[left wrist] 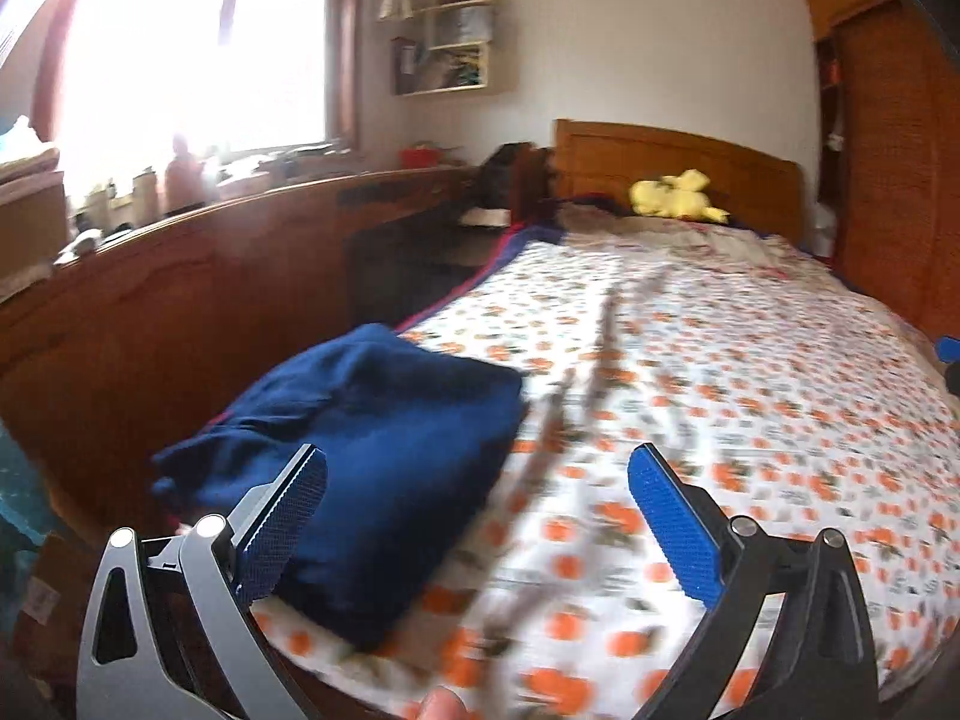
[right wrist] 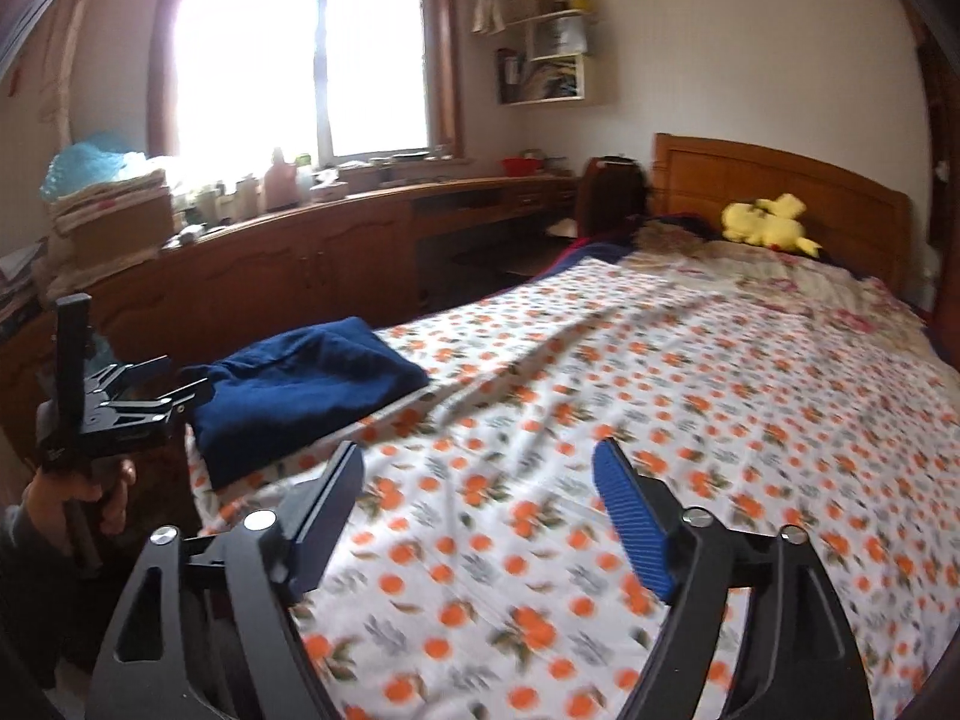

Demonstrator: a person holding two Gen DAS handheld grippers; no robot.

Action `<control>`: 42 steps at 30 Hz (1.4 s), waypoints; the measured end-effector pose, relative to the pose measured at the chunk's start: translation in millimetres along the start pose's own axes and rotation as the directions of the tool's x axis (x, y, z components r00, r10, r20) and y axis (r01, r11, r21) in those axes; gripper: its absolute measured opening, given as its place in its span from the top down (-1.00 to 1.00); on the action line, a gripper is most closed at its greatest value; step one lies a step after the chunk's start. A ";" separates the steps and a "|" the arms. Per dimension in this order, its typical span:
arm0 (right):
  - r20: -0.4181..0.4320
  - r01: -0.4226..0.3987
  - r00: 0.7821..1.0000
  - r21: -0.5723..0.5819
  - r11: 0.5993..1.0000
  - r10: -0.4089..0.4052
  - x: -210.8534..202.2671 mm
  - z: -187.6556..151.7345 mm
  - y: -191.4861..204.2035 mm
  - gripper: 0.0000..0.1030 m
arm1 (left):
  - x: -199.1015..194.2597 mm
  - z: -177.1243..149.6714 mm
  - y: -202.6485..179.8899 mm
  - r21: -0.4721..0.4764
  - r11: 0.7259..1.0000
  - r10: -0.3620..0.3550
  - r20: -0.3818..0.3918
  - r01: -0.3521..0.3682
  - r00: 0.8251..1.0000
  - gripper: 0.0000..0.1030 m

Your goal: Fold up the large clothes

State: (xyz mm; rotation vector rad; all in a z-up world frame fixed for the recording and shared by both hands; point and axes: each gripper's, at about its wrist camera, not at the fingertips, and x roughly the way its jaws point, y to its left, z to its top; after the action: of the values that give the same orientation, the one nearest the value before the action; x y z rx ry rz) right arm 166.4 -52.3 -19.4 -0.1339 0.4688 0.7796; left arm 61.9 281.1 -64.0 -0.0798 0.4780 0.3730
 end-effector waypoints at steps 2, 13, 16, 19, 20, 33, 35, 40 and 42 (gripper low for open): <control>0.003 0.034 0.999 0.020 0.999 -0.034 -15.1 -11.3 -10.8 -0.70 | -6.3 -4.8 -27.0 0.011 0.999 -0.038 0.006 0.038 0.999 -0.96; 0.052 0.272 0.958 0.153 0.950 -0.283 -118.4 -69.1 -51.4 -0.85 | -54.8 -26.2 -162.0 0.083 0.957 -0.281 0.010 0.279 0.960 -0.96; 0.074 0.308 0.942 0.210 0.928 -0.329 -147.7 -81.4 -59.2 -0.85 | -75.0 -27.1 -189.3 0.105 0.940 -0.328 0.019 0.324 0.944 -0.96; 0.097 0.333 0.926 0.244 0.911 -0.365 -171.4 -90.5 -62.0 -0.85 | -92.8 -29.4 -208.2 0.125 0.929 -0.354 0.028 0.348 0.935 -0.96; 0.104 0.343 0.920 0.253 0.905 -0.378 -180.2 -94.0 -62.8 -0.85 | -97.6 -30.4 -213.9 0.131 0.927 -0.357 0.028 0.351 0.934 -0.96; 0.112 0.397 0.892 0.272 0.877 -0.439 -212.1 -111.9 -60.4 -0.85 | -127.7 -42.3 -242.7 0.185 0.906 -0.387 0.000 0.380 0.922 -0.96; 0.111 0.399 0.891 0.272 0.876 -0.441 -211.9 -112.1 -60.2 -0.85 | -129.9 -42.7 -243.0 0.186 0.906 -0.387 0.004 0.380 0.922 -0.96; 0.104 0.398 0.893 0.274 0.875 -0.439 -210.8 -113.5 -59.1 -0.85 | -133.5 -42.3 -243.0 0.186 0.906 -0.389 0.012 0.380 0.921 -0.96; 0.102 0.399 0.893 0.274 0.875 -0.439 -209.8 -114.0 -59.0 -0.85 | -133.3 -42.2 -242.9 0.184 0.905 -0.392 0.010 0.383 0.920 -0.96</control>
State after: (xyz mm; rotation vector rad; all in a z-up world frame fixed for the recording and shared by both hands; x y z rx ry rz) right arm 38.3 -262.1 -28.7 0.0606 0.3603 0.2938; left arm 23.6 4.3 -42.5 0.0089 0.4349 -0.0613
